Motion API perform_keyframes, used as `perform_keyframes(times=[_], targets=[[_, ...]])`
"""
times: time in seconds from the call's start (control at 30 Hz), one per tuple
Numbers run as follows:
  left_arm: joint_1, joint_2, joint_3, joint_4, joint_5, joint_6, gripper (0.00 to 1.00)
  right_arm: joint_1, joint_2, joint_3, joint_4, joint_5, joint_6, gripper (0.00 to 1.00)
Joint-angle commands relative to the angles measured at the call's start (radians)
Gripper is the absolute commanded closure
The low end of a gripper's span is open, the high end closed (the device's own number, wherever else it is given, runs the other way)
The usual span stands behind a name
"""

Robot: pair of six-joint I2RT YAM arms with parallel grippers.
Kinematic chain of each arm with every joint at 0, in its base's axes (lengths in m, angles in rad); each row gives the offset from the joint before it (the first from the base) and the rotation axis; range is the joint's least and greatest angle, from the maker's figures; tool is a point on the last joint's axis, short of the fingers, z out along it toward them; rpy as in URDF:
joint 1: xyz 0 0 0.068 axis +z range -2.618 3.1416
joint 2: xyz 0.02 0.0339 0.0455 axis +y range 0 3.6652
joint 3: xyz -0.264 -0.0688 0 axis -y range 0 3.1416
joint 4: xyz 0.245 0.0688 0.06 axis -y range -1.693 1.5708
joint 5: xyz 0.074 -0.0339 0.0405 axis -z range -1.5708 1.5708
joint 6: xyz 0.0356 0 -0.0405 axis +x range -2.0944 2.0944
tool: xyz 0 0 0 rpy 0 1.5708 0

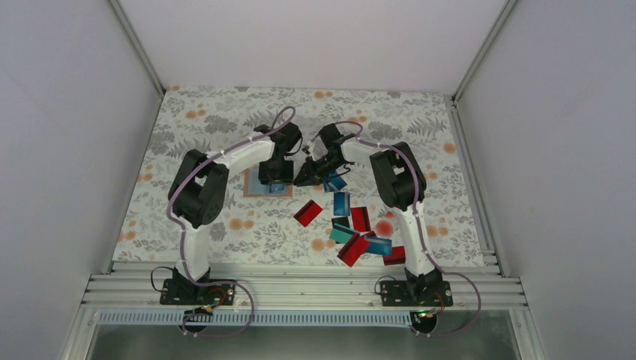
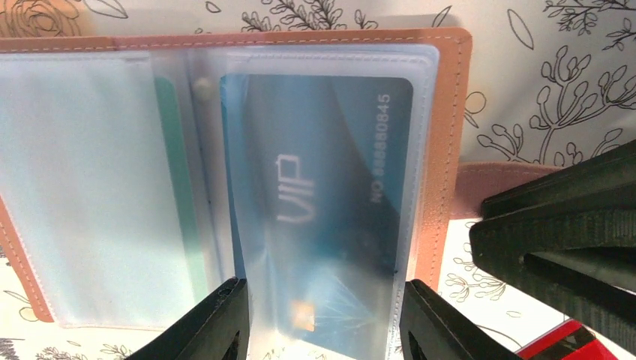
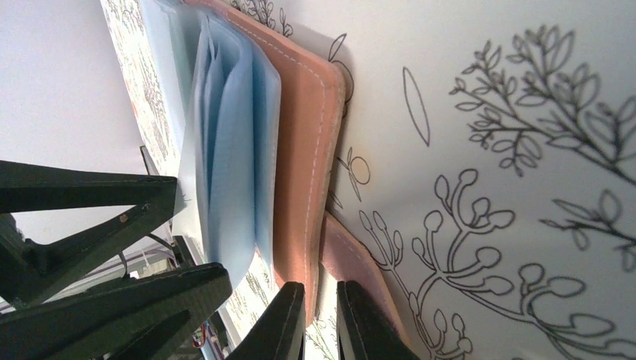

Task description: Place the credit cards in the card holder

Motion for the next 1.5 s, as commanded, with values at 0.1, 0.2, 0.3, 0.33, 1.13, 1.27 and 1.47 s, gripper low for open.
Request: perform_keyframes(times=[0.1, 0.2, 0.3, 0.33, 1.13, 1.27, 1.47], targets=[[0.035, -0.073, -0.050, 0.022, 0.012, -0.011, 0.50, -0.010, 0.031, -0.021, -0.034, 0.045, -0.011, 0.89], [0.050, -0.088, -0.060, 0.025, 0.006, -0.013, 0.50, -0.010, 0.032, -0.021, -0.033, 0.046, -0.008, 0.89], [0.065, -0.111, -0.067, 0.030, 0.004, -0.014, 0.50, -0.010, 0.034, -0.020, -0.034, 0.047, -0.008, 0.89], [0.072, -0.117, -0.072, 0.031, 0.006, -0.014, 0.50, -0.009, 0.035, -0.020, -0.035, 0.048, -0.009, 0.89], [0.271, -0.355, -0.334, 0.178, 0.066, 0.011, 0.39, -0.009, 0.021, 0.014, -0.077, 0.091, 0.012, 0.89], [0.259, -0.351, -0.316, 0.260, 0.184, 0.095, 0.37, -0.009, -0.010, 0.017, -0.066, 0.100, 0.028, 0.88], [0.235, -0.211, -0.252, 0.245, 0.198, 0.191, 0.37, -0.009, -0.053, 0.041, -0.064, 0.096, 0.042, 0.82]])
